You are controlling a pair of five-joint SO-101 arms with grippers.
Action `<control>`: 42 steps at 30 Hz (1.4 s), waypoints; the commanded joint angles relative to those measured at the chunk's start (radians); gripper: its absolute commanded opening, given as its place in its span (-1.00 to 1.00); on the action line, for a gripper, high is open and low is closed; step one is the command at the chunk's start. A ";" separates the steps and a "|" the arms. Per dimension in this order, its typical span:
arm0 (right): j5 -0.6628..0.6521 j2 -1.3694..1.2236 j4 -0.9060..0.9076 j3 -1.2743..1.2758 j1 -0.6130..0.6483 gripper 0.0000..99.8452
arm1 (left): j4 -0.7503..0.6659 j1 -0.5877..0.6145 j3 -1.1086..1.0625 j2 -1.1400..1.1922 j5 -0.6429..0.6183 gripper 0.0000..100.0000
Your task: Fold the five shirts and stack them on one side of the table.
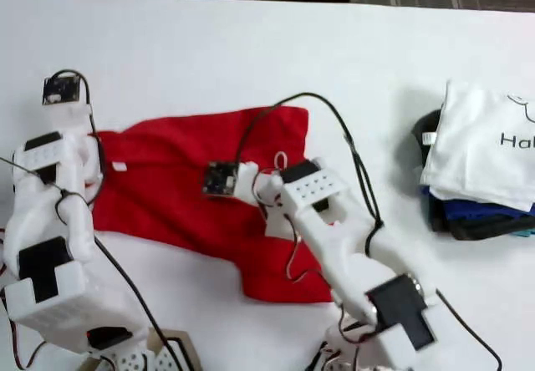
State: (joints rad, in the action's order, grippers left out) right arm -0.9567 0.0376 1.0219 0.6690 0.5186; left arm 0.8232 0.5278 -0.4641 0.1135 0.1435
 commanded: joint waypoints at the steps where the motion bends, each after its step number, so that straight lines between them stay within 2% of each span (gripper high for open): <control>1: -0.005 -0.039 -0.036 -0.011 -0.018 -0.53 | -0.011 0.009 0.002 -0.011 -0.012 -0.95; 7: -0.005 -0.044 -0.050 -0.014 -0.019 -0.56 | -0.012 0.009 0.002 -0.011 -0.012 -0.95; 13: 0.000 -0.042 -0.042 -0.028 -0.019 -0.98 | -0.014 0.006 0.002 -0.009 -0.012 -0.95; 15: 0.002 -0.042 -0.018 -0.052 -0.024 -0.92 | -0.014 0.006 0.002 -0.009 -0.012 -0.95; 24: 0.003 -0.036 0.140 -0.261 -0.073 -0.96 | -0.014 0.006 0.002 -0.009 -0.012 -0.95; 31: 0.003 0.133 0.260 -0.520 -0.077 -0.96 | -0.009 0.005 0.021 -0.018 -0.008 -0.95; 34: 0.005 0.183 0.259 -0.585 -0.084 -0.96 | 0.060 -0.008 0.071 -0.044 -0.008 -0.95; 38: 0.048 0.211 0.170 -0.623 -0.104 -0.96 | 0.235 -0.055 0.217 -0.117 0.028 -0.95; 42: 0.051 0.206 0.104 -0.687 -0.200 -0.96 | 0.434 -0.094 0.380 -0.218 0.114 -0.95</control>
State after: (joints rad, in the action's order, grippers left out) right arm -0.9183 0.1910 1.1753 0.0629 0.3836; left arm 1.1193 0.4680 -0.2248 0.0107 0.2018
